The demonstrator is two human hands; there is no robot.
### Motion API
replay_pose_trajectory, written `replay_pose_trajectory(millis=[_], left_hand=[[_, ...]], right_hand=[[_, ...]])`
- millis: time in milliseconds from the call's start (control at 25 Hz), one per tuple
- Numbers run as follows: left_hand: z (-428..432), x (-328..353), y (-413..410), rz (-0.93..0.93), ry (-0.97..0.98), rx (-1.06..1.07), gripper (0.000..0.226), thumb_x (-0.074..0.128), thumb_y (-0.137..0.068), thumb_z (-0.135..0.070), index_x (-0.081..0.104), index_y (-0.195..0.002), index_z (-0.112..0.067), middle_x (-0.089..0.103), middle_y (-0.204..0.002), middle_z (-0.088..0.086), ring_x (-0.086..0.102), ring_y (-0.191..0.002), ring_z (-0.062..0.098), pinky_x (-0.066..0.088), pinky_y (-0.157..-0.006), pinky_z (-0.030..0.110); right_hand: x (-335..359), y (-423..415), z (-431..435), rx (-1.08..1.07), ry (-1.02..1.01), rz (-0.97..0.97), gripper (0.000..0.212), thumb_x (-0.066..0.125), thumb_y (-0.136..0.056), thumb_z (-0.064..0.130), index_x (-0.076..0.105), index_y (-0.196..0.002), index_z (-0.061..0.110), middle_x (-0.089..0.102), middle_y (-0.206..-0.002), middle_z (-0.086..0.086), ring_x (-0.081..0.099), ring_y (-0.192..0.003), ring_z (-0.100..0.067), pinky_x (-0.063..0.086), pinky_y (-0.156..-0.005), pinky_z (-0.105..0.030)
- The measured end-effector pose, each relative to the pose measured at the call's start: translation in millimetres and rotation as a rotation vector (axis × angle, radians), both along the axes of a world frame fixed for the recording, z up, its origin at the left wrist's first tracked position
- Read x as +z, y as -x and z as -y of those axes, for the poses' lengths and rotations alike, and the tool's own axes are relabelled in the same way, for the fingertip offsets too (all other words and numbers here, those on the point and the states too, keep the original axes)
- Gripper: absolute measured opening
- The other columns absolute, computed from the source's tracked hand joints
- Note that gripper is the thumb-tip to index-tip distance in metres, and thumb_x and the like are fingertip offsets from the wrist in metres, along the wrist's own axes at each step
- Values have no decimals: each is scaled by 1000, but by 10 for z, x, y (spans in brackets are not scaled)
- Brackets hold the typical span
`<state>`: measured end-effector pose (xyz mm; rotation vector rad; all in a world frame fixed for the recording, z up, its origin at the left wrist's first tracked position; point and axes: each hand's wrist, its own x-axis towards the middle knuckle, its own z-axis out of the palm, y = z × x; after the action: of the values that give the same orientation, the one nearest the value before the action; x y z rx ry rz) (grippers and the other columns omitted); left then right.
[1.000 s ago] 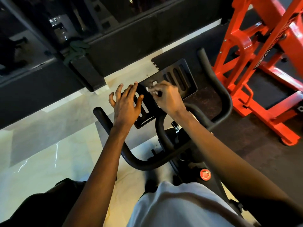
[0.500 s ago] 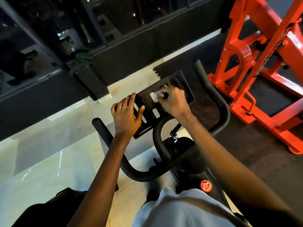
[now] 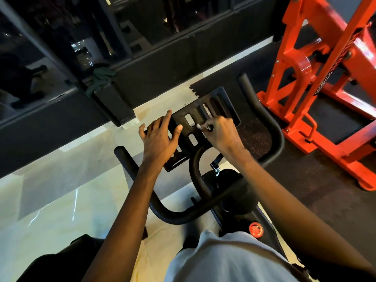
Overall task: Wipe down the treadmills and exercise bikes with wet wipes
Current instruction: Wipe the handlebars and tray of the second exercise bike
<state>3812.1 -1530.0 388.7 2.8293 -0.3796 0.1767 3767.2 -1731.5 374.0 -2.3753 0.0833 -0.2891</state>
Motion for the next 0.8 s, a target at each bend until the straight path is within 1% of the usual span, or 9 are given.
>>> replay_pose_trajectory(millis=[80, 200, 240, 360, 400, 480, 600, 720, 800], left_hand=[[30, 53, -30, -59, 38, -54, 59, 38, -104, -52, 23, -159, -35, 40, -157, 8, 33, -146, 31, 7, -120, 50], [-3, 104, -91, -148, 95, -110, 56, 36, -106, -48, 21, -159, -37, 36, -160, 6, 29, -148, 32, 14, -120, 52], [-22, 116, -112, -172, 101, -117, 55, 35, -107, -46, 21, -159, -37, 36, -160, 5, 29, -148, 31, 14, -120, 53], [-63, 126, -144, -202, 117, -137, 53, 32, -108, -44, 21, -159, -37, 37, -159, 4, 30, -147, 28, 14, -120, 53], [-60, 118, -142, -200, 122, -143, 53, 32, -108, -44, 21, -159, -36, 38, -158, 4, 31, -147, 28, 14, -120, 53], [-54, 84, -124, -180, 120, -146, 53, 31, -107, -44, 22, -159, -34, 40, -156, 7, 32, -146, 29, 15, -120, 53], [-44, 47, -136, -158, 99, -132, 55, 29, -106, -46, 22, -159, -34, 41, -153, 10, 33, -145, 32, 17, -120, 55], [-25, 38, -116, -167, 116, -113, 53, 33, -107, -42, 23, -159, -33, 38, -155, 10, 29, -146, 34, 16, -120, 55], [-12, 65, -91, -170, 134, -94, 51, 35, -108, -38, 25, -158, -33, 37, -156, 8, 27, -147, 34, 16, -120, 55]], right_hand=[[-9, 65, 23, 42, 12, -63, 20, 67, -92, 7, 73, -109, 14, 72, -112, -1, 69, -99, -12, 57, -84, -23], [63, 139, 46, 87, -41, -25, 20, 68, -92, 11, 73, -111, 17, 68, -115, 10, 64, -105, -2, 49, -89, -12], [85, 151, 18, 138, -18, -41, 20, 68, -93, 14, 73, -111, 18, 67, -117, 9, 63, -107, -3, 47, -89, -12], [74, 118, -102, 304, 57, -89, 15, 68, -93, 19, 72, -108, 21, 68, -117, 4, 64, -106, -6, 54, -93, -26], [78, 85, -109, 293, 20, -62, 15, 68, -94, 21, 72, -108, 22, 68, -115, 5, 63, -105, -4, 54, -93, -28], [135, -31, -95, 140, -83, 76, 16, 67, -95, 22, 73, -110, 23, 67, -116, 4, 62, -103, -4, 54, -89, -24], [277, -291, -123, -29, -94, 254, 18, 64, -97, 18, 73, -112, 19, 66, -113, 2, 62, -100, -5, 51, -85, -17], [242, -434, -284, 11, -12, 242, 20, 63, -97, 14, 71, -115, 15, 64, -118, -2, 61, -104, -9, 54, -90, -24], [203, -419, -277, 40, 6, 240, 21, 64, -96, 11, 71, -115, 15, 64, -118, -2, 61, -105, -10, 52, -89, -20]])
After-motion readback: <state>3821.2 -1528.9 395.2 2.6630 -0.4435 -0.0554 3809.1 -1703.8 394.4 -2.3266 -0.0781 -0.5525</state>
